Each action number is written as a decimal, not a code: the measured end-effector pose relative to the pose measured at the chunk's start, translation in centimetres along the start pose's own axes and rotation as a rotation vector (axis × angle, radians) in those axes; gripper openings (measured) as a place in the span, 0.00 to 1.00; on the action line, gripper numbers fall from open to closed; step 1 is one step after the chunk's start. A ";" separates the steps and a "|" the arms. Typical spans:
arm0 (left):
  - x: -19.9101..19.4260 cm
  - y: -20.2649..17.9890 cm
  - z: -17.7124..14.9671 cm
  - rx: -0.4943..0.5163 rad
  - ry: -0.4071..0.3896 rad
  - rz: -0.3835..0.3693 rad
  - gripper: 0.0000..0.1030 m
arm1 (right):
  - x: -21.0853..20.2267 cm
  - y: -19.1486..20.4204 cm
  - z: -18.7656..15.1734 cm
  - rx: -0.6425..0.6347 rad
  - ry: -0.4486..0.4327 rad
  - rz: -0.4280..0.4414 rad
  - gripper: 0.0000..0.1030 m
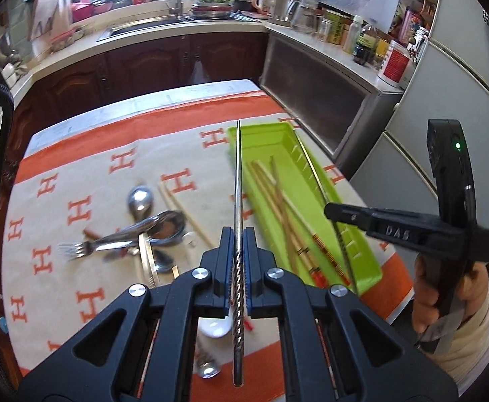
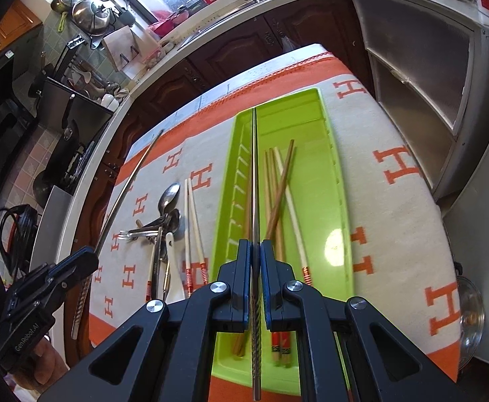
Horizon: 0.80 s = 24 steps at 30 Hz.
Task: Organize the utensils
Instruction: 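Lower both steel chopsticks into the green tray and open both tools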
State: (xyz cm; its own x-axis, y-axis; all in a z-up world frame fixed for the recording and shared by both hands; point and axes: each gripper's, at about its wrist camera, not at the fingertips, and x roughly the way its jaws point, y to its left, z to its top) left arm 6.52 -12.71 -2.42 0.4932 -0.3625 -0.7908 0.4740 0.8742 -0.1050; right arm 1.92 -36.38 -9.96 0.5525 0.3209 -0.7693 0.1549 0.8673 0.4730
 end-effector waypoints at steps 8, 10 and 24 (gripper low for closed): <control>5.3 -4.9 3.0 0.016 0.030 -0.043 0.03 | 0.3 -3.2 1.6 0.041 0.007 -0.017 0.06; 6.8 -5.8 3.4 0.015 0.051 -0.050 0.03 | 0.6 -3.8 1.9 0.046 0.015 -0.017 0.06; 12.0 -5.4 3.2 -0.039 0.152 -0.022 0.04 | 1.0 -4.4 2.7 0.037 -0.033 -0.019 0.33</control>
State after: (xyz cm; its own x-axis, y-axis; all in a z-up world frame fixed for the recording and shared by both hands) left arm 12.19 -22.83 -9.40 0.3653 -0.3315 -0.8699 0.4535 0.8795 -0.1447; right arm 3.97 -40.84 -11.65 0.5760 0.2915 -0.7637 0.1952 0.8581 0.4748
